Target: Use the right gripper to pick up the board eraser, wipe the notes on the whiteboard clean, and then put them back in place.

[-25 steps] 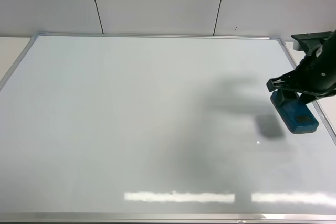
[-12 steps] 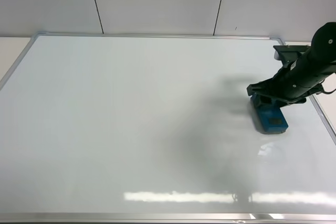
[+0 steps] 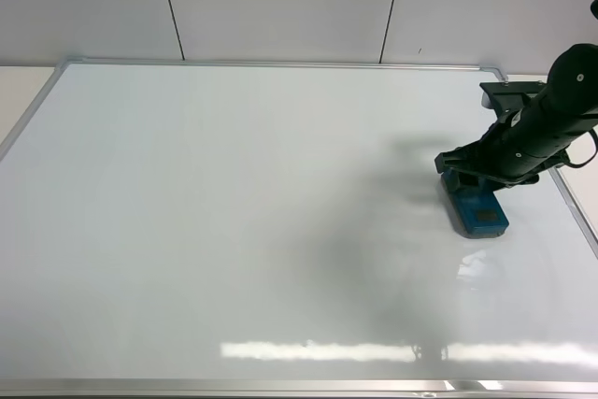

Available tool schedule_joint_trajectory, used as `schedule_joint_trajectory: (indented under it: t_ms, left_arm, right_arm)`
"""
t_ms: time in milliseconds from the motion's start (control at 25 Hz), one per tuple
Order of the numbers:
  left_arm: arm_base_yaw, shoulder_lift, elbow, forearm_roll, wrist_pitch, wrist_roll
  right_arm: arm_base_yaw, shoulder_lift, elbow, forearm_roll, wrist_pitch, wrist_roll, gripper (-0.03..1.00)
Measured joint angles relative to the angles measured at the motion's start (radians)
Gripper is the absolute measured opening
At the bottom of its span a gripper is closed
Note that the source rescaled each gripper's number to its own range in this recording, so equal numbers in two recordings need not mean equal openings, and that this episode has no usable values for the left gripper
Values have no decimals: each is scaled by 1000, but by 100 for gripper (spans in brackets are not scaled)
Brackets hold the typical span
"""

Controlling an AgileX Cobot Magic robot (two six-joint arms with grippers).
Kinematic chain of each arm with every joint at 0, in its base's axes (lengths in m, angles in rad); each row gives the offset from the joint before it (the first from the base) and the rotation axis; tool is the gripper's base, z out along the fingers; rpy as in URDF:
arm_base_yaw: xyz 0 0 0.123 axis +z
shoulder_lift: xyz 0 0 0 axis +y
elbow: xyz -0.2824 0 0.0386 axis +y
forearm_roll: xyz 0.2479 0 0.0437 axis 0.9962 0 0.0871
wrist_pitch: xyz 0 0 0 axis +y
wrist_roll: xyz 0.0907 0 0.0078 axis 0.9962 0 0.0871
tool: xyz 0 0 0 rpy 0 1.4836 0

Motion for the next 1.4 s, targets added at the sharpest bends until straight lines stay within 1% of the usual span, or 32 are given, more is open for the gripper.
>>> schedule_joint_trajectory:
  t_ms: [160, 200, 240, 280, 320, 360, 400, 440, 480, 560, 760, 880, 1120, 1400]
  left_arm:
    - [0, 0, 0, 0, 0, 0]
    - [0, 0, 0, 0, 0, 0]
    - [0, 0, 0, 0, 0, 0]
    - [0, 0, 0, 0, 0, 0]
    - [0, 0, 0, 0, 0, 0]
    - [0, 0, 0, 0, 0, 0]
    - [0, 0, 0, 0, 0, 0]
    - [0, 0, 0, 0, 0, 0]
    - [0, 0, 0, 0, 0, 0]
    - [0, 0, 0, 0, 0, 0]
    - [0, 0, 0, 0, 0, 0]
    - [0, 0, 0, 0, 0, 0]
    - [0, 0, 0, 0, 0, 0]
    - [0, 0, 0, 0, 0, 0]
  right_arm:
    - [0, 0, 0, 5, -2, 0, 1]
    - [0, 0, 0, 3, -4, 0, 8]
    - [0, 4, 0, -3, -9, 0, 23]
    - [0, 7, 0, -8, -11, 0, 49]
    - [0, 10, 0, -11, -11, 0, 70]
    - [0, 11, 0, -13, -12, 0, 80]
    - [0, 11, 0, -10, -12, -6, 88]
    - [0, 11, 0, -3, -14, -7, 93]
    - [0, 12, 0, 2, -16, -9, 96]
    - [0, 12, 0, 15, -21, -10, 98]
    - [0, 5, 0, 22, -21, -17, 99]
    - [0, -38, 0, 22, -15, -33, 100]
    - [0, -239, 0, 36, 6, -65, 100]
    - [0, -597, 1, 99, 72, -130, 100]
